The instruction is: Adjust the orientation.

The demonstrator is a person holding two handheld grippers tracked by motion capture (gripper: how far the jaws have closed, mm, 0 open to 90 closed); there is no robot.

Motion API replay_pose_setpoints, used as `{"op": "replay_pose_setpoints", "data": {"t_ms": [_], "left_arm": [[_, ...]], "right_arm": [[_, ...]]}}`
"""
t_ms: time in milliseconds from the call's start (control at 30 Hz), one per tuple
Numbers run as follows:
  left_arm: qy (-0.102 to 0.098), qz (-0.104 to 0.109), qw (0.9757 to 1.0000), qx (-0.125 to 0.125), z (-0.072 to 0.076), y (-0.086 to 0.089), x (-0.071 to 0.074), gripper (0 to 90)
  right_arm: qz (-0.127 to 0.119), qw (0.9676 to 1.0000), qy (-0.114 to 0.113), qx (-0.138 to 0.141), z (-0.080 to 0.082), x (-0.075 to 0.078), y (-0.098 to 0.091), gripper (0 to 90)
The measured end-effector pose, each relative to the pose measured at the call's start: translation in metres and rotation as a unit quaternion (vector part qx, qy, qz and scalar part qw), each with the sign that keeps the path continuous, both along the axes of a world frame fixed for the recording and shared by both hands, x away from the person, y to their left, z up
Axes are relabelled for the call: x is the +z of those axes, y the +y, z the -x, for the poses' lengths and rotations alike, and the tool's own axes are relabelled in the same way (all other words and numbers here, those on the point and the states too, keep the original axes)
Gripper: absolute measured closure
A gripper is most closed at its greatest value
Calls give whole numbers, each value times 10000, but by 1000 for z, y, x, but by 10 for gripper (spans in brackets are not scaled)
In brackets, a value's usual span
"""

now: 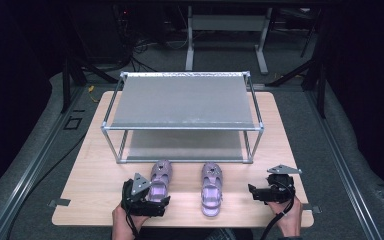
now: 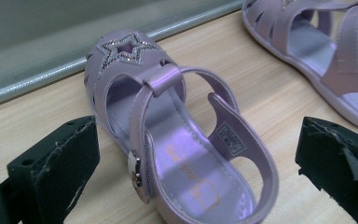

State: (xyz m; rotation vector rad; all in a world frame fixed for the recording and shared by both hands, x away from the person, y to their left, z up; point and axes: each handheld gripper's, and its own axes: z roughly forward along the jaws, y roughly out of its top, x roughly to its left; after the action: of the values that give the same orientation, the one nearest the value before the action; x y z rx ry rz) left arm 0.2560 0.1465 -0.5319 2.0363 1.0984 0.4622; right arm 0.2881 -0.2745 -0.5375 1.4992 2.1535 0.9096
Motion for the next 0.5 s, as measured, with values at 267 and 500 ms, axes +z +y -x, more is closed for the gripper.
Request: {"op": "replay_pose_setpoints", "data": {"t_ms": [267, 500], "left_arm": [[25, -95, 9999, 114, -3, -5, -10, 0], [-34, -230, 9995, 213, -4, -5, -15, 0]], "right_arm": [[-22, 10000, -49, -31, 0, 0, 0, 34], [-46, 10000, 2, -1, 0, -2, 0, 37]]}}
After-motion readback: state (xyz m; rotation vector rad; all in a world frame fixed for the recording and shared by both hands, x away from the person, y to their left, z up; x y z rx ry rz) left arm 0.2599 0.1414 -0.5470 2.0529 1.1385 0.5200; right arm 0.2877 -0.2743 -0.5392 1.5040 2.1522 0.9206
